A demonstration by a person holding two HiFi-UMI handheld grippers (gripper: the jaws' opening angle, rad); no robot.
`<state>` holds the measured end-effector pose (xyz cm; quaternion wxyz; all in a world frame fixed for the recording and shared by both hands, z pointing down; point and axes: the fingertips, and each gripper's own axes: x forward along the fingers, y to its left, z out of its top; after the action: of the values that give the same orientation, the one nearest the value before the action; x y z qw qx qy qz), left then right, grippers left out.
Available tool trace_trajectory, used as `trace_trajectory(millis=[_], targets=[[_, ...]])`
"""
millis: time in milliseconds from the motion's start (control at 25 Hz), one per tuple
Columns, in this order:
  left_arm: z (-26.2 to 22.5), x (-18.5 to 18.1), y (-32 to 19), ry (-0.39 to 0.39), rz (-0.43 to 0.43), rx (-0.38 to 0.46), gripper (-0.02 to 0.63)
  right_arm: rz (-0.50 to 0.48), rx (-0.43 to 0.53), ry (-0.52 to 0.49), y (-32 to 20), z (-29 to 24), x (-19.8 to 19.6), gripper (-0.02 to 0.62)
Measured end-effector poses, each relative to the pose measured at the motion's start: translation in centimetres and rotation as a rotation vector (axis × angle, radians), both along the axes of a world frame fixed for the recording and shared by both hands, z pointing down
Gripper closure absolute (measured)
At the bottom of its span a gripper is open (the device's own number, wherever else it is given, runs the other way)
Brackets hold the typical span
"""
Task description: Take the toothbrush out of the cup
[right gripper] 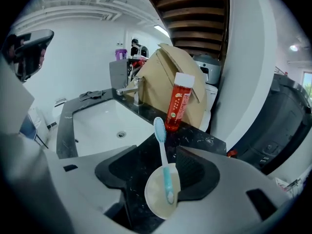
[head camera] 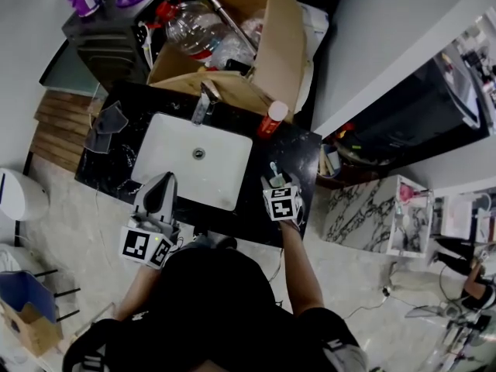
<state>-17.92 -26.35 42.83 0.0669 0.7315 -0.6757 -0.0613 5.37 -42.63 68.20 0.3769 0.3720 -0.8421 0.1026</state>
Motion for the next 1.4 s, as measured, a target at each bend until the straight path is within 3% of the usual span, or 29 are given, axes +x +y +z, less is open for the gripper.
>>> trace_trajectory(millis=[440,640,1040,1400], targets=[[0.0,-1.0,0.2,0.003,-0.024,0.002,0.603,-0.021,-0.068,0.091,-1.0,1.0,0.0,0.464],[0.1,-1.0,0.1,0.006,-0.026,0.002,0.603,-0.026,-0.038,0.126,-1.3,1.1,0.2,0.543],[0.0,-1.0,0.0,0.009,-0.014,0.011,0.602,-0.018,-0.034,0.131,-1.2,0.5,0.1,0.554],[-0.6,-0.1,-0.6,0.016,0.049,0.039,0.603,0.035,0.102,0.02,-0.4,-6.2,0.0,0.555]])
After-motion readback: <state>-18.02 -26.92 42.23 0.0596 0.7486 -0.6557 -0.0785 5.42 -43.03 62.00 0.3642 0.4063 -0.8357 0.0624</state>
